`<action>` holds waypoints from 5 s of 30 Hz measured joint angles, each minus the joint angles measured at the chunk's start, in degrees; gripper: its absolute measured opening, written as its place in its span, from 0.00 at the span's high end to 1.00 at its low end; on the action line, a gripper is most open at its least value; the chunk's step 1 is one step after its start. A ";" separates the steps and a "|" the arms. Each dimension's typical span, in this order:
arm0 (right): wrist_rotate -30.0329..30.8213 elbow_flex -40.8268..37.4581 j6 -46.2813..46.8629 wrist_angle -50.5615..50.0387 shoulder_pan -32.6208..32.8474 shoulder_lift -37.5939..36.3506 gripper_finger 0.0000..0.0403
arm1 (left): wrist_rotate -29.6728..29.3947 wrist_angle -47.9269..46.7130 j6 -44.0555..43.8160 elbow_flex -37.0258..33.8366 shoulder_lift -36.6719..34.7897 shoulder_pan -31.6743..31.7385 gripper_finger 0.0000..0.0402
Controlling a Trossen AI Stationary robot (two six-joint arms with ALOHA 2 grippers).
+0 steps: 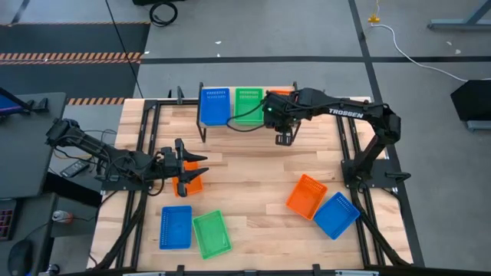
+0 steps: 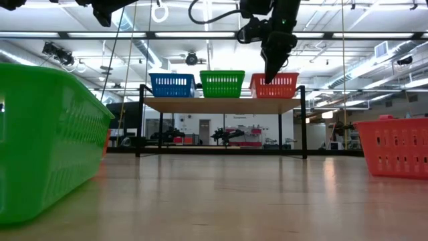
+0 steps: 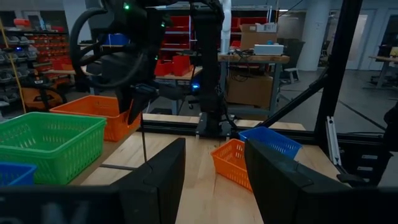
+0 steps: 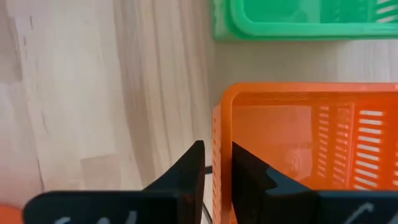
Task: Stack baskets on shelf by color
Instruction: Adjust the orange bin on the shelf, then stack the right orange bin on top of the orange bin on the shelf
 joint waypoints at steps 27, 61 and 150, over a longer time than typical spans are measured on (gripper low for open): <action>4.35 0.00 -9.74 0.81 0.18 0.02 0.88 | -0.02 0.00 -0.07 0.00 -0.01 0.00 0.57; 5.95 0.02 -9.83 0.98 0.15 0.04 0.90 | -0.02 -0.02 -0.04 0.00 -0.02 0.00 0.57; -3.50 -23.45 76.24 11.56 50.80 3.72 0.64 | -0.03 -8.87 -16.36 0.00 2.56 -2.14 0.57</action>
